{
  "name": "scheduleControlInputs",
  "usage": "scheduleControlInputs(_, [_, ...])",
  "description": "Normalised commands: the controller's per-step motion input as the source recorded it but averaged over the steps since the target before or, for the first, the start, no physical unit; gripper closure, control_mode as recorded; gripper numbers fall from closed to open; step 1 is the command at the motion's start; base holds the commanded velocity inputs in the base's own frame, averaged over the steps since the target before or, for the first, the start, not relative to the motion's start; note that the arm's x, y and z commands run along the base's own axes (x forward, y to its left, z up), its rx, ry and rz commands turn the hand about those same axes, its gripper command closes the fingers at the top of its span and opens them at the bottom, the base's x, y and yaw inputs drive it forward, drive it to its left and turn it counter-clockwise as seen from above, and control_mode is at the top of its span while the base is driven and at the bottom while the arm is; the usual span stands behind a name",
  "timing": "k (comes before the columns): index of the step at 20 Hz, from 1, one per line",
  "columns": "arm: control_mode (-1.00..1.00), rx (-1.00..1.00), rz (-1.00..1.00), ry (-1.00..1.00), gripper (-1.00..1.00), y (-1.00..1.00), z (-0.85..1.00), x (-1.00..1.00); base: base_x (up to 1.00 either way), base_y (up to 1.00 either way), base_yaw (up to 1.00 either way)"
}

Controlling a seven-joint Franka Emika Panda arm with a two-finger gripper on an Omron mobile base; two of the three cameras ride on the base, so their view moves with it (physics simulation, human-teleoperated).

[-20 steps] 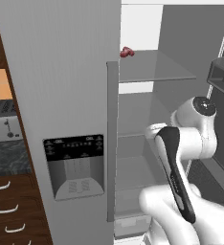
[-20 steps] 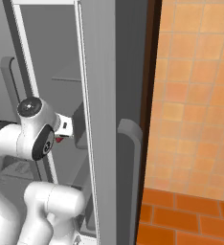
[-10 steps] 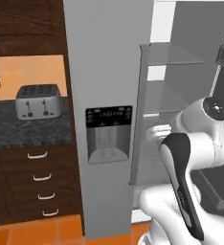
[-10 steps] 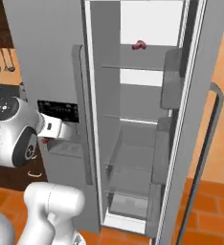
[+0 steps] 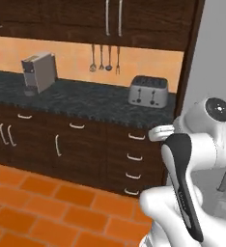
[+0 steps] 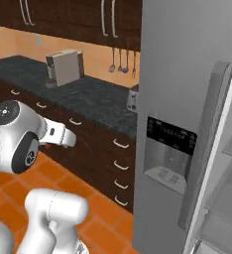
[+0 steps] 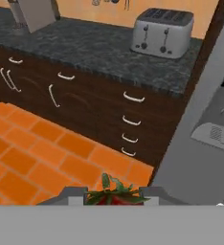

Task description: Take the strawberry from the fridge and place it on top of the pancake, located on the dining counter.

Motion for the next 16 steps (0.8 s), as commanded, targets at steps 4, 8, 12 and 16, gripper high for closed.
scheduleControlInputs(4, [1.0,0.0,0.0,0.0,1.0,0.0,0.0,0.0,0.0,0.35,0.96])
scheduleControlInputs(8, [1.0,0.0,0.0,0.0,1.0,0.0,0.0,0.0,0.0,0.13,1.0])
scheduleControlInputs(12, [1.0,0.0,0.0,0.0,1.0,0.0,0.0,0.0,-0.24,0.01,0.98])
scheduleControlInputs(16, [1.0,0.0,0.0,0.0,1.0,0.0,0.0,0.0,-0.47,0.0,0.97])
